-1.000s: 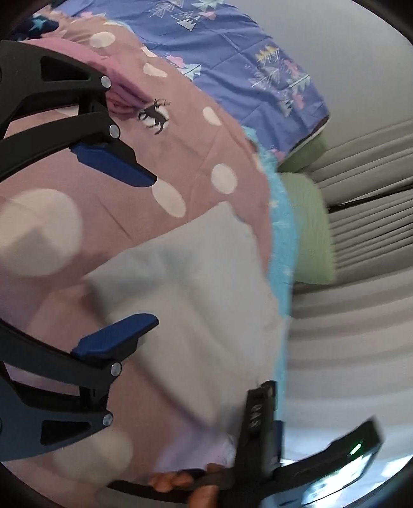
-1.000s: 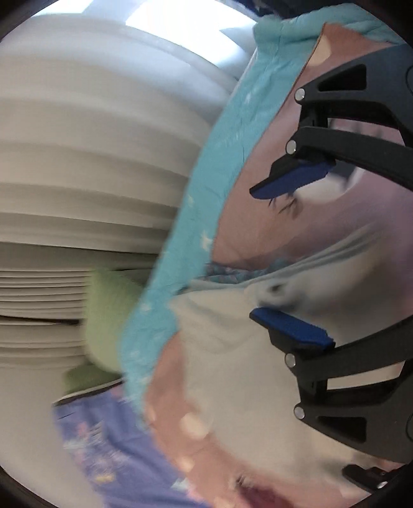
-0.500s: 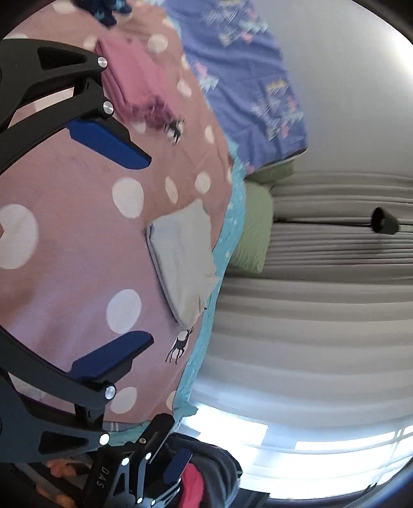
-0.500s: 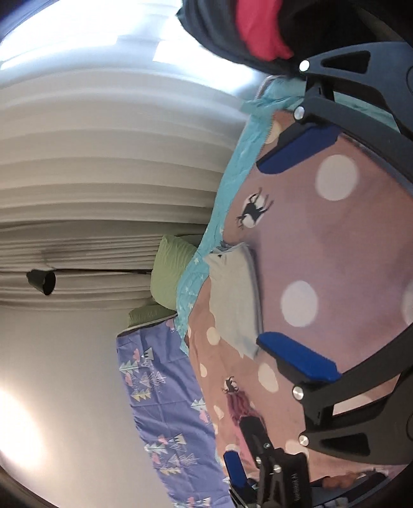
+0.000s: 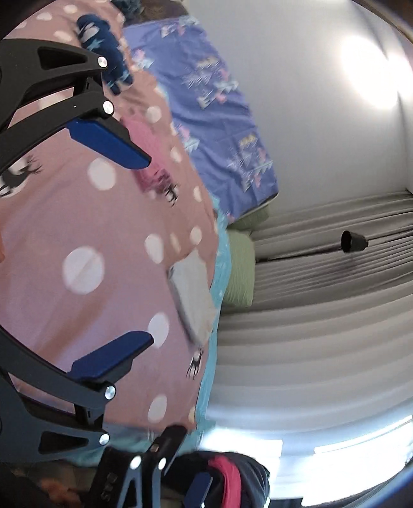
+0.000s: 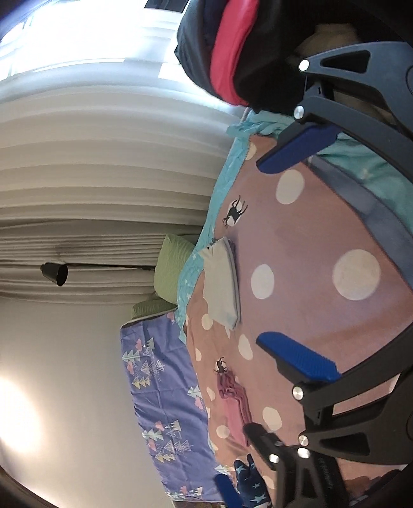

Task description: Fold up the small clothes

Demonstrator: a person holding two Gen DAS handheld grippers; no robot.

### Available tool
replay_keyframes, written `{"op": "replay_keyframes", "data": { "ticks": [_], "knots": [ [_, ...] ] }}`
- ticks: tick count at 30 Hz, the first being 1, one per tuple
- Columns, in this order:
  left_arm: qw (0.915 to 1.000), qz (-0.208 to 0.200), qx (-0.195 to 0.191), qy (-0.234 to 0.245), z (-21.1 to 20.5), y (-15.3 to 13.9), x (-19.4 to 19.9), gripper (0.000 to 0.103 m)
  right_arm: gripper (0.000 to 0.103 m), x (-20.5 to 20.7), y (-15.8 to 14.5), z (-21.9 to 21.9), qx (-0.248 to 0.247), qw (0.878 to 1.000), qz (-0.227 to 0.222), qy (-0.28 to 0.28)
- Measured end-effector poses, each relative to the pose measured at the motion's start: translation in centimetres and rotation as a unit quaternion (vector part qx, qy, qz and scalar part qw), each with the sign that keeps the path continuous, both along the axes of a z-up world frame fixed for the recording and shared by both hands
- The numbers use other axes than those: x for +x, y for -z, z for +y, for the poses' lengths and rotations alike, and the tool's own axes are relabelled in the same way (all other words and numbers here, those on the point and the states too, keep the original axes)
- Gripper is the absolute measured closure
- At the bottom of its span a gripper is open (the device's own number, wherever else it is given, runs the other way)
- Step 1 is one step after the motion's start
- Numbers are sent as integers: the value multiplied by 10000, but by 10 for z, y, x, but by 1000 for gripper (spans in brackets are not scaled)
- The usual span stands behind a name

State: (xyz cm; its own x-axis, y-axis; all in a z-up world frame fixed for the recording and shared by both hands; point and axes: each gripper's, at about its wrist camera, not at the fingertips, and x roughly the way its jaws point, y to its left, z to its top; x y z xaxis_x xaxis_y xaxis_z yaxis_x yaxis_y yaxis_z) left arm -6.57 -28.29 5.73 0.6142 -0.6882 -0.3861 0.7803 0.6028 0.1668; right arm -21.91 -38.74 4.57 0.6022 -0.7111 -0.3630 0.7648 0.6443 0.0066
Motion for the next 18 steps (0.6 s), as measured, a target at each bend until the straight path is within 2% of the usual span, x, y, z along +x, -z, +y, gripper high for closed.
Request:
{"op": "replay_keyframes", "data": {
  "ticks": [6,13,18],
  "knots": [
    [9996,196,-129,134,37,0,-19,1,2,-19,-2,25,398,9990,-132,-159],
    [9993,338,-133,117,67,5,-29,1,2,-32,-3,44,511,9981,-255,-215],
    [9994,325,-121,95,78,6,-35,1,2,-28,-3,52,568,9979,-124,-294]
  ]
}}
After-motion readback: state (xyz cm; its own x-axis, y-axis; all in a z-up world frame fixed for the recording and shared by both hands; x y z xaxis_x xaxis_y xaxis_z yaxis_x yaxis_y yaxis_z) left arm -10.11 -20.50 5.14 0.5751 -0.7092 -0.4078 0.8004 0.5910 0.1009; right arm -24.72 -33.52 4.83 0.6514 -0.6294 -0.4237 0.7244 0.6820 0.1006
